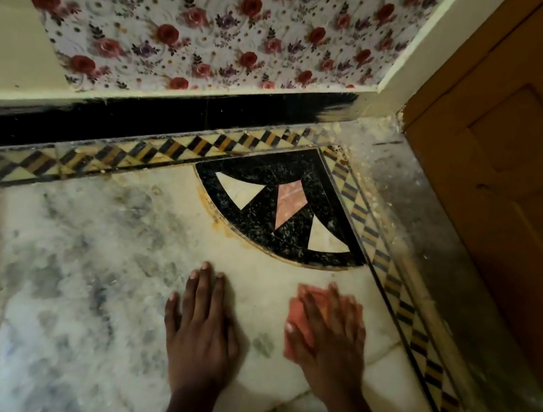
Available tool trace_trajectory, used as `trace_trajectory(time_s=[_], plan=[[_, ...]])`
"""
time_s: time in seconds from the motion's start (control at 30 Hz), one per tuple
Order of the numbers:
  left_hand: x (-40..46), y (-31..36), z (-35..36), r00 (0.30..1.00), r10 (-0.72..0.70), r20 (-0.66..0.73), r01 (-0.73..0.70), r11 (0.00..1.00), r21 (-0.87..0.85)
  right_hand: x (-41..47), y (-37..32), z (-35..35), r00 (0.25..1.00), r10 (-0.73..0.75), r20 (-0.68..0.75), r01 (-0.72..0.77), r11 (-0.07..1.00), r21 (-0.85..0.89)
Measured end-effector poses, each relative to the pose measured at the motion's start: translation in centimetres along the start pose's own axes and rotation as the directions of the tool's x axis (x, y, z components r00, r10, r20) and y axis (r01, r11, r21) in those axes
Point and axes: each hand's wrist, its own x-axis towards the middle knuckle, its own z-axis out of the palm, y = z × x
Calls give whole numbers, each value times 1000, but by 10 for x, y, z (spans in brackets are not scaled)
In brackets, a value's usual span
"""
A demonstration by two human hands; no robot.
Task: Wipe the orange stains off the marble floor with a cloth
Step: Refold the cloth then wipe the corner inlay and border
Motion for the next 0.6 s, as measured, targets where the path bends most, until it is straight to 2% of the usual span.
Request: trace_trajectory(time_s=[0.03,0.1,0.17,0.23,0.27,0.33,0.37,0.4,0.43,0.5,0.6], plan=[[0,0,-1,1000,-4,6,4,1000,5,-2,17,1,992,123,-4,-123,992,16],[1,3,-2,1000,-8,12,8,1000,2,23,42,-2,913,407,8,-407,912,49],[1,5,0,1000,-5,11,5,1000,7,76,44,-13,828,559,45,-556,808,195],[0,4,0,1000,2,11,-2,1000,12,119,27,-22,844,533,62,-534,823,196],[0,4,1,1000,4,13,-5,1000,16,124,20,-21,896,443,32,-442,883,155],[0,5,-1,1000,5,24,-6,1000,31,100,14,-13,985,175,3,-174,981,86],[0,5,-2,1000,3,29,-3,1000,29,75,17,-6,997,72,-13,-71,995,69],[1,5,-2,999,-1,32,0,1000,24,49,24,-1,999,43,-30,-40,996,75],[-1,6,-2,1000,2,27,-2,1000,26,25,39,1,997,80,-17,-78,991,104],[-2,5,-6,999,19,39,-20,1000,23,5,64,-2,962,274,-14,-269,952,147],[8,2,-12,997,58,49,-59,998,19,49,78,-7,851,525,-9,-513,835,198]])
